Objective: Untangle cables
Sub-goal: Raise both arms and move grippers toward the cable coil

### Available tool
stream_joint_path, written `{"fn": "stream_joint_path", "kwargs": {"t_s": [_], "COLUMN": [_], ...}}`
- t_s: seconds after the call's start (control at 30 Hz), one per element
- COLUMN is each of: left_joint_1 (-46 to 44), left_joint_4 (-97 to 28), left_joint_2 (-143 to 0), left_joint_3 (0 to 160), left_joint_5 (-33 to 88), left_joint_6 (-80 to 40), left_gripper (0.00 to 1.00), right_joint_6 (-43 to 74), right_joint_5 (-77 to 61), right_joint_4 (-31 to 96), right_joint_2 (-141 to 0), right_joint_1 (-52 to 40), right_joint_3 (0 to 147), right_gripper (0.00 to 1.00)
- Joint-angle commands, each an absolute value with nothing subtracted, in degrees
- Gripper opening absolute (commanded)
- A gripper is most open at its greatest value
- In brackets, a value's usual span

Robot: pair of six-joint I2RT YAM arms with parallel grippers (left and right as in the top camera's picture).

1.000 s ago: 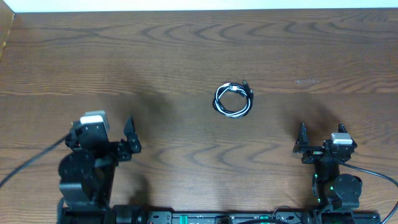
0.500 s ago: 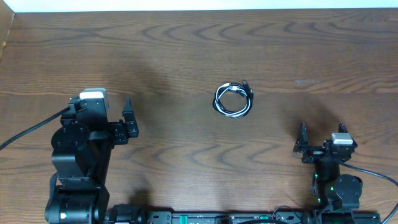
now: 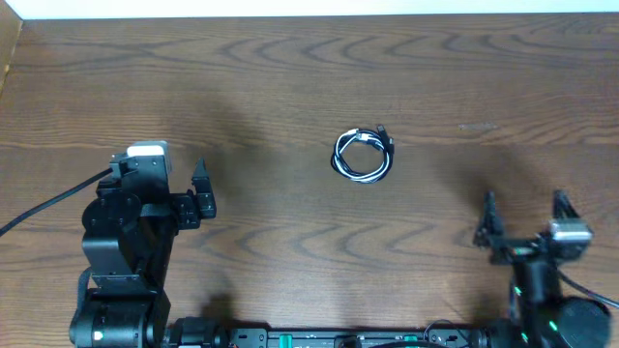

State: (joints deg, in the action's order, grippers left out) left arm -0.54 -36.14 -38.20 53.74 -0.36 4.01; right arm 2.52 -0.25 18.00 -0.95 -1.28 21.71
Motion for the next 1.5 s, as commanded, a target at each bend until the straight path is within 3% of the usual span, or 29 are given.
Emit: {"fn": "stream_joint_path", "kwargs": {"t_s": [0.0, 0.2, 0.47, 0.87, 0.97, 1.03, 1.07, 1.1, 1.13, 1.2, 1.27, 1.3, 1.37, 1.4, 1.47], "left_joint_1": [-0.3, -0.3, -0.3, -0.3, -0.3, -0.3, -0.3, -0.3, -0.3, -0.3, -0.3, -0.3, -0.3, -0.3, -0.3], "left_joint_4": [-35.9, -33.8, -33.5, -28.9, -27.7, -27.0, -26.8, -26.4, -25.9, -25.2, -24.9, -24.9, -24.9, -24.9, -24.9], "left_joint_2": [-38.9, -40.5, -43.5, -45.5, -46.2, -46.3, -46.4, -46.3, -46.3, -46.3, -46.3, -46.3, -46.3, -46.3, -46.3], "left_joint_3": [55.0, 55.0, 55.0, 55.2, 55.3, 55.3, 55.3, 55.3, 55.3, 55.3, 55.3, 55.3, 55.3, 55.3, 55.3], "left_joint_5": [-0.4, 7.1, 7.1, 14.2, 14.2, 14.6, 14.6, 14.6, 14.6, 14.6, 15.1, 15.5, 16.1, 16.1, 16.1], "left_joint_6": [2.3, 2.3, 1.6, 1.0, -0.2, -1.0, -1.7, -2.6, -3.4, -4.4, -4.9, -4.9, -5.0, -5.3, -5.3], "left_gripper": [0.98, 0.98, 0.98, 0.97, 0.89, 0.58, 0.29, 0.11, 0.08, 0.1, 0.6, 0.68, 0.71, 0.88, 0.96], "right_joint_6": [2.4, 2.5, 2.1, -3.7, -4.4, -4.4, -4.4, -4.4, -4.3, -4.3, -4.4, -4.4, -4.5, -5.2, -6.2], "right_joint_5": [-0.4, -0.7, -5.0, -13.8, -16.6, -17.0, -17.0, -17.0, -17.1, -18.3, -18.9, -18.9, -18.8, -18.8, -18.8], "right_joint_4": [23.4, 29.8, 36.6, 38.2, 38.2, 38.2, 38.2, 38.2, 38.2, 38.3, 38.7, 39.2, 40.0, 40.1, 40.2], "right_joint_2": [-2.6, -12.3, -34.7, -59.2, -62.0, -63.0, -63.3, -63.4, -63.4, -63.4, -63.3, -63.3, -63.4, -63.4, -63.4], "right_joint_1": [-1.1, -1.1, -1.1, -1.1, -1.1, -1.1, -1.1, -1.1, -1.1, -1.2, -1.2, -1.2, -1.2, -1.2, -1.2], "right_joint_3": [31.6, 44.0, 60.4, 67.5, 67.5, 67.5, 67.5, 67.5, 67.5, 67.5, 67.5, 67.5, 67.5, 67.5, 67.5], "right_gripper": [0.99, 0.99, 0.99, 0.99, 0.99, 0.99, 0.99, 0.99, 0.99, 0.99, 0.99, 0.99, 0.99, 0.95, 0.61]}}
